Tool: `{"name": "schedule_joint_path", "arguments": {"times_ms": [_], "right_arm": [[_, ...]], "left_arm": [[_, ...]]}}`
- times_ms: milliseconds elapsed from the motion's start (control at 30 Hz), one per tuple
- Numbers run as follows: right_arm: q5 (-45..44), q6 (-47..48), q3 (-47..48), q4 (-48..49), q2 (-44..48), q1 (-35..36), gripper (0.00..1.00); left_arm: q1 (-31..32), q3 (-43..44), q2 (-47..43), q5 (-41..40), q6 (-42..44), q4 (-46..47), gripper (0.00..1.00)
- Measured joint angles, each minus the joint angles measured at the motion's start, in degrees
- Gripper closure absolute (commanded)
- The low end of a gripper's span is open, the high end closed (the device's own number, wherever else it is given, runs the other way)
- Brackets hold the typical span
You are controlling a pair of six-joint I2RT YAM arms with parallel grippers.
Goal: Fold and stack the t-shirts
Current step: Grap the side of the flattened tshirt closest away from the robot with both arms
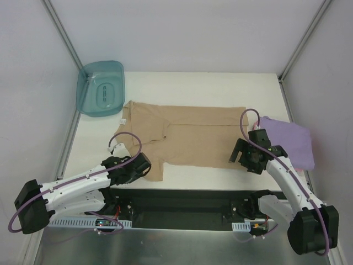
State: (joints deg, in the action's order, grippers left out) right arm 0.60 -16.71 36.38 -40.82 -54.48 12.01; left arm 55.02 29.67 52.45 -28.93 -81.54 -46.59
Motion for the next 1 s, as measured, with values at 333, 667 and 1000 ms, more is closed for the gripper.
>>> {"name": "schedule_joint_path", "arguments": {"times_ms": [333, 667, 1000], "right_arm": [[-6.08, -8.59, -7.08, 6.75, -5.25, -1.31, 0.29], [-10.88, -11.82, -7.21, 9.73, -8.04, -1.51, 0.63], [-12.83, -11.39, -7.02, 12.35, -9.46, -1.62, 0.99]], "left_arm": [[0.00, 0.74, -1.60, -2.89, 1.49, -0.07, 1.00], [0.00, 0.74, -1.97, -5.05, 1.40, -0.07, 1.00], [-0.02, 3.65, -1.03, -8.52, 1.44, -0.07, 1.00]]}}
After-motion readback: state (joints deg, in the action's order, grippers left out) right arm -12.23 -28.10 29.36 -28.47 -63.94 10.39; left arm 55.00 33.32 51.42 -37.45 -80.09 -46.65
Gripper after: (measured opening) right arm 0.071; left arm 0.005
